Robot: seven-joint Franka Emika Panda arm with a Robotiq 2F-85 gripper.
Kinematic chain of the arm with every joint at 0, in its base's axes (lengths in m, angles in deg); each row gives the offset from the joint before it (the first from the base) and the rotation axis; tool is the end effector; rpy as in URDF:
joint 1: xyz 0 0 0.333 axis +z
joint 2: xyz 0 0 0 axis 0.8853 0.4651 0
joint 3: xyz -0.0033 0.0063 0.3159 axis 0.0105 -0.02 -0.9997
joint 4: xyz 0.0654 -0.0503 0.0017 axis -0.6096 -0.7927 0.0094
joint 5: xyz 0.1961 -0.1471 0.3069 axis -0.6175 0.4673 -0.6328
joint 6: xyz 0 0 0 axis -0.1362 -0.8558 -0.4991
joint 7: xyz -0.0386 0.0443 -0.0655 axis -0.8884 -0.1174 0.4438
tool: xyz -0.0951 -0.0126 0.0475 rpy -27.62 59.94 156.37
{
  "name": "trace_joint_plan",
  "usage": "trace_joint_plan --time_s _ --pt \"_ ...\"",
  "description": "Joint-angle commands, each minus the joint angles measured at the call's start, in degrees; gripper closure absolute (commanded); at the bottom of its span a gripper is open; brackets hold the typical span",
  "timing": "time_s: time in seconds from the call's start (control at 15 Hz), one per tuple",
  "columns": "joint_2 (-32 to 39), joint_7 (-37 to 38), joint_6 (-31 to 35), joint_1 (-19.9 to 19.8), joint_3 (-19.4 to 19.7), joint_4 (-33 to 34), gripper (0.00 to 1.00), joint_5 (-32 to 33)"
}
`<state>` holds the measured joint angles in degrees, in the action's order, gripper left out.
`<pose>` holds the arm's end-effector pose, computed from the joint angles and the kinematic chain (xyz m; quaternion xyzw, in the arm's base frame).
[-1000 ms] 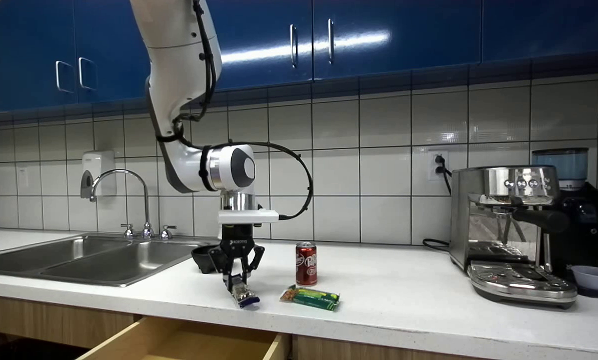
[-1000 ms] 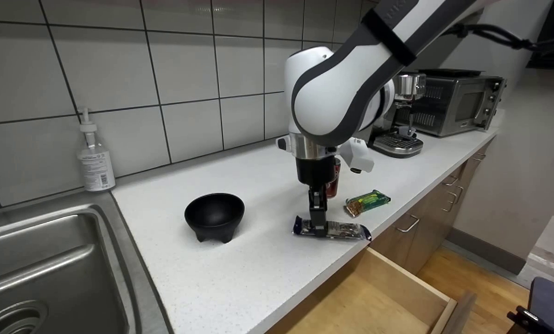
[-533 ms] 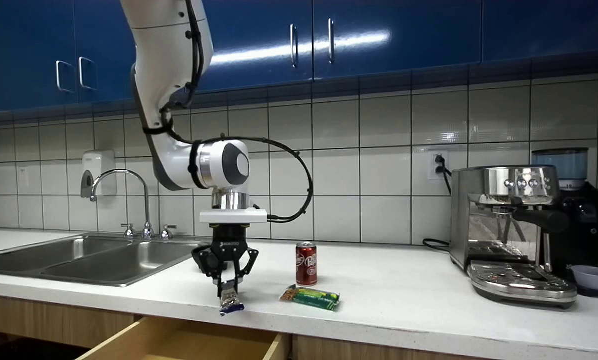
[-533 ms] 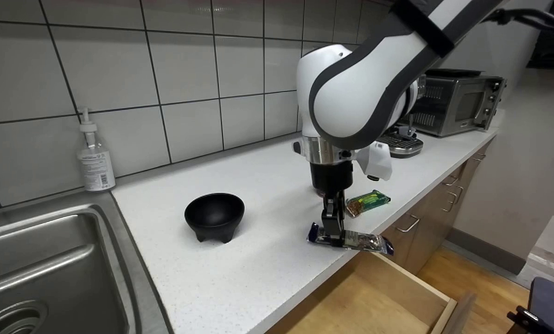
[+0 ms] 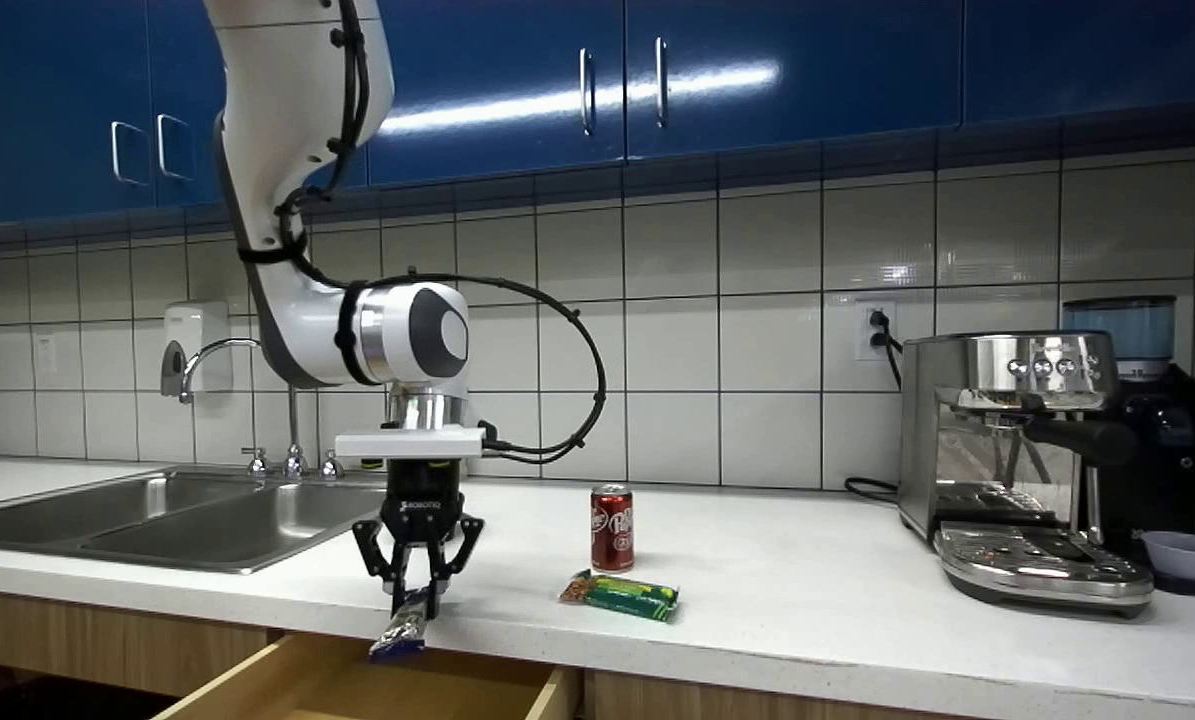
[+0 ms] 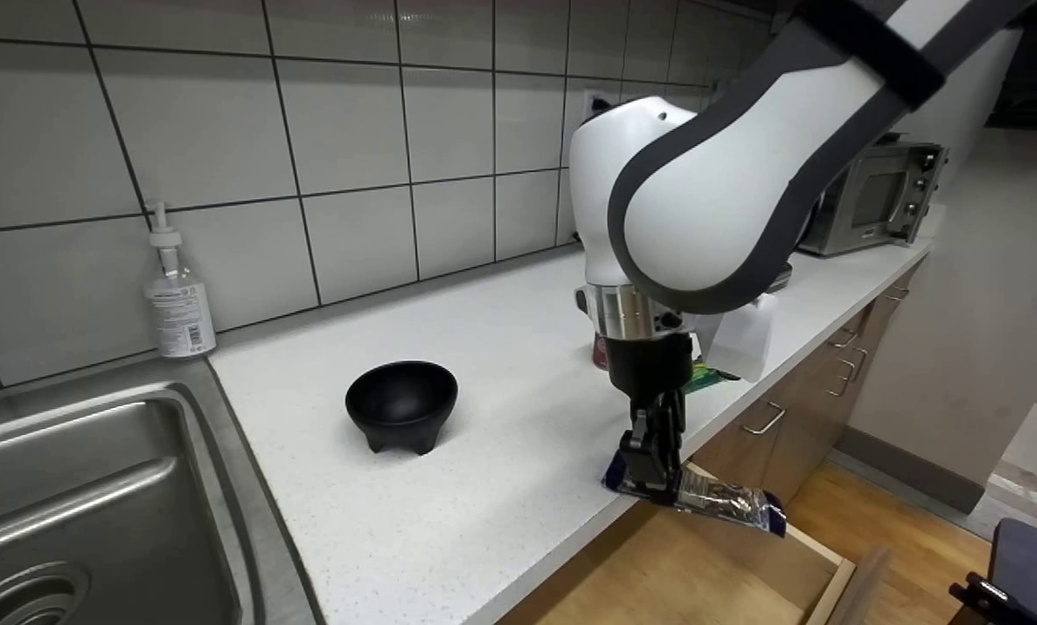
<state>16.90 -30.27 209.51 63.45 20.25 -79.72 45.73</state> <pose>0.4958 0.0483 0.2106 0.9745 0.1793 -0.1342 0.0103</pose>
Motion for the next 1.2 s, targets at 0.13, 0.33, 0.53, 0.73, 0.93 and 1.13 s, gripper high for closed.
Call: trace_joint_plan --time_s 0.13,0.33,0.53,0.73,0.93,1.13 --pt "-3.40 8.23 0.87 1.94 0.39 -5.29 0.92 -0.53" --pt "-3.32 11.25 1.09 2.38 0.45 -6.71 0.92 -0.72" --pt "-2.73 13.93 1.37 2.76 0.47 -7.06 0.92 -0.87" --pt "-1.76 16.20 2.04 2.97 0.48 -6.88 0.92 -1.43" --pt "-0.83 18.00 2.66 3.17 0.53 -6.39 0.92 -2.07" --pt "-0.09 19.42 3.28 3.25 0.74 -5.95 0.92 -2.21"
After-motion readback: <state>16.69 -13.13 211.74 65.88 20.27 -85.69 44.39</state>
